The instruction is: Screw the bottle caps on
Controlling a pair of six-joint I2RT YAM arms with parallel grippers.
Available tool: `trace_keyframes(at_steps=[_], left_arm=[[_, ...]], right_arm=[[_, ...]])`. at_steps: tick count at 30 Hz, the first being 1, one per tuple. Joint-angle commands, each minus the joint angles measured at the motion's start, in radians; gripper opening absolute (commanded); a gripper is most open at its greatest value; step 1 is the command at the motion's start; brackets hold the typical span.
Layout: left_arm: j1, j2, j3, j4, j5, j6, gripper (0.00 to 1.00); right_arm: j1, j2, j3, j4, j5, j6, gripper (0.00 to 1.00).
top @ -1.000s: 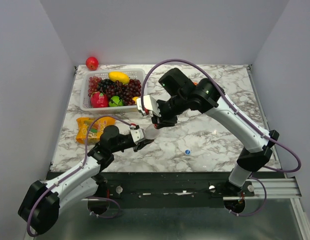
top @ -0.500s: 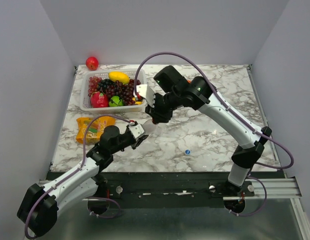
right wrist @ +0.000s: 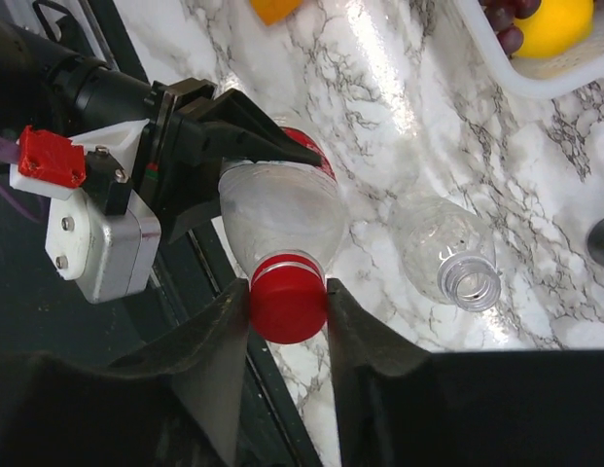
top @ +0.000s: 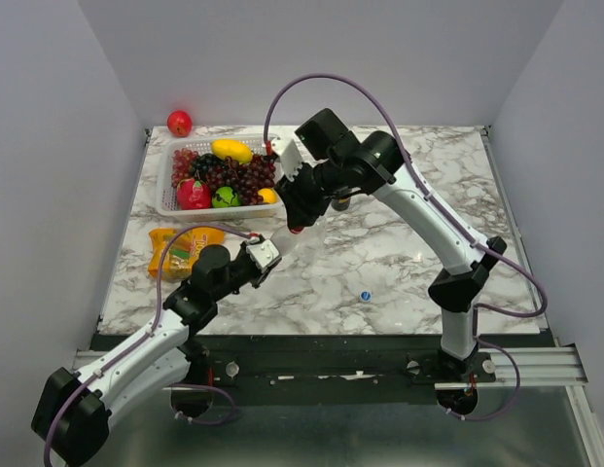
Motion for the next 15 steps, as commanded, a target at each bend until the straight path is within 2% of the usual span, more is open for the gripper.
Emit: trace_keyframes(at_steps=[1,4,8,9,10,11,13,15], left_arm=[[-0.002,0.0,0.045,-0.028,0.031,0.04,0.0],[-0.001,0.018,0.065,-0.083,0.104,0.052,0.0],[-0.001,0.046,0.129,-0.169,0.224,0.097,0.0],[0.001,0.05,0.146,-0.23,0.253,0.136,0.0],[0.002,0.053,0.166,-0.272,0.331,0.178,0.0],[0.002,0.061,0.204,-0.313,0.359,0.202,0.0],[0.002,0.067,0.238,-0.417,0.429,0.271,0.0],[0.002,0.084,0.286,-0.521,0.462,0.322,0.0]], right_arm=[[-0.008,-0.035,0.08,-0.095,-0.046,-0.02,0.59],[-0.01,-0.112,0.082,-0.074,-0.089,-0.092,0.73],[-0.01,-0.239,-0.038,-0.01,-0.118,-0.277,0.77],[-0.01,-0.282,-0.173,0.015,-0.126,-0.327,0.76],[-0.01,-0.358,-0.241,0.064,-0.131,-0.38,0.76],[-0.008,-0.406,-0.319,0.087,-0.138,-0.508,0.76],[-0.008,-0.526,-0.512,0.151,-0.16,-0.646,0.77],[-0.007,-0.586,-0.61,0.205,-0.154,-0.795,0.77]])
